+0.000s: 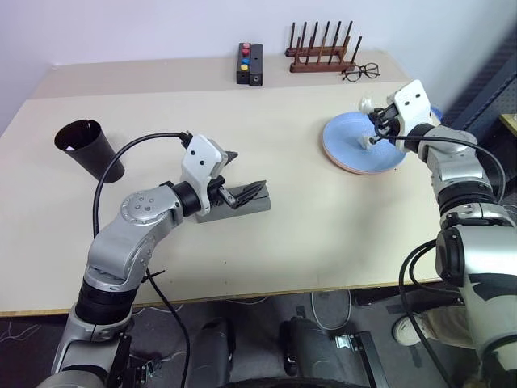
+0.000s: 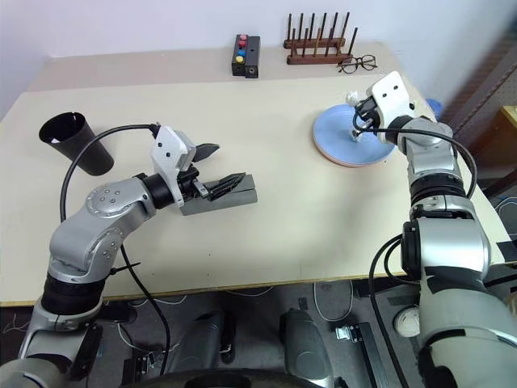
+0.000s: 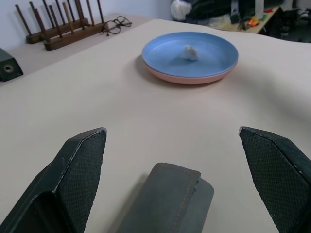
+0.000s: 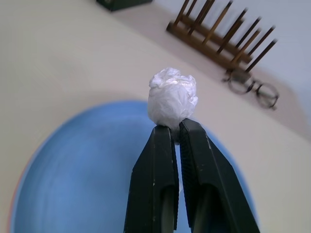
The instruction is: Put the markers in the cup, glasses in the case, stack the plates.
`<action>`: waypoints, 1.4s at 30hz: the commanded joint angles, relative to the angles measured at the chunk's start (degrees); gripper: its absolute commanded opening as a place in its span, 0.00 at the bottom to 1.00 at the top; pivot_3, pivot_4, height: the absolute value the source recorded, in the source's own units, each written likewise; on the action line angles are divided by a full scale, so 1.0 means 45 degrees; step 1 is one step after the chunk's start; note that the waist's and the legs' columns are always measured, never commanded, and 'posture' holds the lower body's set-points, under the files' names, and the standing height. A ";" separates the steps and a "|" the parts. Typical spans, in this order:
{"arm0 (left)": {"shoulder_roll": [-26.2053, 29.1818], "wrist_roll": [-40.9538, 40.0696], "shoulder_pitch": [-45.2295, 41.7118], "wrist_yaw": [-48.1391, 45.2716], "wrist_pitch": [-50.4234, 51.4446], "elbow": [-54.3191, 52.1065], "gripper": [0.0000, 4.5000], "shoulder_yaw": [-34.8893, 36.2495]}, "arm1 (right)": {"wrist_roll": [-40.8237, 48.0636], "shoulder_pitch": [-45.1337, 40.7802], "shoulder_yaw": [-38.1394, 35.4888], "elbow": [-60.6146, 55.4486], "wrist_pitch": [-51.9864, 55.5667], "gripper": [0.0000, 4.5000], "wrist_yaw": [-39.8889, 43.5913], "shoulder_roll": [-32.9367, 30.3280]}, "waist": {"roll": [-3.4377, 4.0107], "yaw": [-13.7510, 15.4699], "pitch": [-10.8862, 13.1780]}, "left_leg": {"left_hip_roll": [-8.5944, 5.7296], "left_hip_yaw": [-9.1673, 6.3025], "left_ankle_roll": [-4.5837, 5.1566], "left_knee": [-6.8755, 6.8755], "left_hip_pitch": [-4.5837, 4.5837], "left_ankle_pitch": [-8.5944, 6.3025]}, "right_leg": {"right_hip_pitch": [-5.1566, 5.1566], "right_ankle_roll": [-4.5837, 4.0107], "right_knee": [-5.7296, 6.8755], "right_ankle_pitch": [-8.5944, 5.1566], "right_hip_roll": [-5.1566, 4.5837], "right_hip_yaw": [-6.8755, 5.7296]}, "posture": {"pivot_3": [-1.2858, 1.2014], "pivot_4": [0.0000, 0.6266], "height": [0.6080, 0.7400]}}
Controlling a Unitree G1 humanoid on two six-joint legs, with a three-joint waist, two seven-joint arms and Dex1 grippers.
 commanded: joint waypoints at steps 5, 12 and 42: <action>0.0067 0.0113 -0.0108 -0.0141 -0.0333 -0.0098 1.00 0.0038 | -0.0069 0.0246 0.0127 -0.0019 0.0135 0.02 0.0890 -0.0350 | 0.0000 0.0084 0.0000 | 0.0001 0.0003 0.0000 0.0001 0.0000 0.0000 | 0.0000 0.0000 0.0000 0.0000 -0.0002 0.0002 | 0.52 0.24 1.00; 0.0100 0.0113 0.0005 -0.0169 -0.0301 -0.0141 1.00 0.0100 | -0.0172 0.0422 0.0181 0.0066 0.0221 0.77 0.0777 -0.0447 | 0.0000 0.0106 0.0000 | 0.0001 0.0005 -0.0001 0.0004 0.0000 0.0000 | 0.0000 0.0001 0.0000 0.0001 -0.0005 0.0005 | 0.52 0.24 1.00; 0.2136 -0.2307 0.9099 -0.4966 -0.5724 -0.0086 1.00 0.7177 | 0.6881 1.1424 -0.4778 -1.5015 0.7871 0.99 0.7251 -0.3808 | -0.0001 0.0173 -0.0004 | 0.0017 0.0010 0.0027 -0.0090 0.0024 -0.0018 | 0.0040 -0.0009 -0.0138 0.0002 -0.0065 -0.0008 | 0.52 0.24 1.00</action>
